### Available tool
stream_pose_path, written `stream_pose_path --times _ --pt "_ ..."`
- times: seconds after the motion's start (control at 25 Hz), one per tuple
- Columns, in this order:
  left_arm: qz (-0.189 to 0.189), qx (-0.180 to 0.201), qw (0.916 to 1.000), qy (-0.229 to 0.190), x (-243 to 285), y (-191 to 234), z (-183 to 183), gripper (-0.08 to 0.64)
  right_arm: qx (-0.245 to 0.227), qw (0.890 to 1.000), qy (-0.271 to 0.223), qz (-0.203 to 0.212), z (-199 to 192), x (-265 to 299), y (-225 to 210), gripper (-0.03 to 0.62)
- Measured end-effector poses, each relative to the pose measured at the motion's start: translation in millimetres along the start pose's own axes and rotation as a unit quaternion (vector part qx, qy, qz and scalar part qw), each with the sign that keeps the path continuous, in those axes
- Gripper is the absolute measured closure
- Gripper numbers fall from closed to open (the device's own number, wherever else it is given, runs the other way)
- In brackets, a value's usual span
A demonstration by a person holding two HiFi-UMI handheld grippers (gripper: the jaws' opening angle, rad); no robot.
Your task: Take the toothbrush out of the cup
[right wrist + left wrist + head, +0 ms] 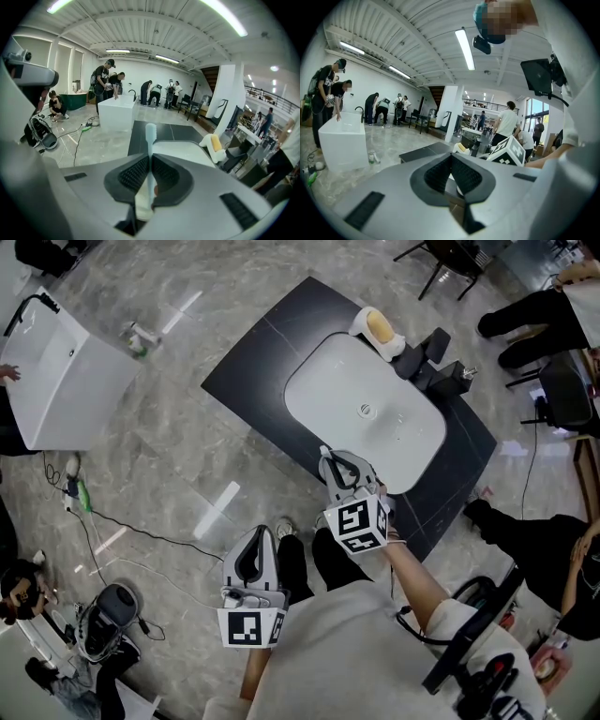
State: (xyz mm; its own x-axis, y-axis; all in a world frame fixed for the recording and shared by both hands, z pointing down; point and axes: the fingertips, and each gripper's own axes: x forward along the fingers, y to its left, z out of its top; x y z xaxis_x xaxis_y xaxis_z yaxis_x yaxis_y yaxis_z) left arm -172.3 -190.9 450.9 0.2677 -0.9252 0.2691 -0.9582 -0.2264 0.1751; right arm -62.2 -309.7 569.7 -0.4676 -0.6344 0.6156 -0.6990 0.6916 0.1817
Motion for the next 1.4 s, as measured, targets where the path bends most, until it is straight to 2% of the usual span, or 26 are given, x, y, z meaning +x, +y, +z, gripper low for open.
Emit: stream_pose_path --times 0.44,0.84,0.92,1.0,1.12,1.4 --pt "-0.011 0.014 0.9998 -0.013 -2.7 -8.3 8.5 0.557 0.018 0.998 -0.059 -0.021 36.3 -33.4 -12.6 0.563" --pt "-0.030 0.051 0.9965 -0.059 -16.5 -49.6 40.8 0.557 0.040 0.985 -0.162 -0.050 87.0 -123.3 -29.2 0.563" --pt "-0.040 0.058 0.9952 -0.068 -17.7 -60.1 45.9 0.557 0.022 0.981 -0.183 -0.054 95.9 -145.5 -29.1 0.563" --pt "-0.050 0.065 0.9936 -0.079 -18.0 -69.9 52.1 0.557 -0.019 0.977 -0.205 -0.060 104.0 -172.3 -28.2 0.563" --pt "-0.060 0.074 0.9914 -0.090 -18.0 -80.7 59.5 0.557 -0.038 0.974 -0.215 -0.065 97.9 -205.2 -25.4 0.563" --pt "-0.075 0.088 0.9879 -0.103 -24.2 -94.4 66.1 0.557 -0.030 0.980 -0.185 -0.068 57.4 -245.6 -10.0 0.563"
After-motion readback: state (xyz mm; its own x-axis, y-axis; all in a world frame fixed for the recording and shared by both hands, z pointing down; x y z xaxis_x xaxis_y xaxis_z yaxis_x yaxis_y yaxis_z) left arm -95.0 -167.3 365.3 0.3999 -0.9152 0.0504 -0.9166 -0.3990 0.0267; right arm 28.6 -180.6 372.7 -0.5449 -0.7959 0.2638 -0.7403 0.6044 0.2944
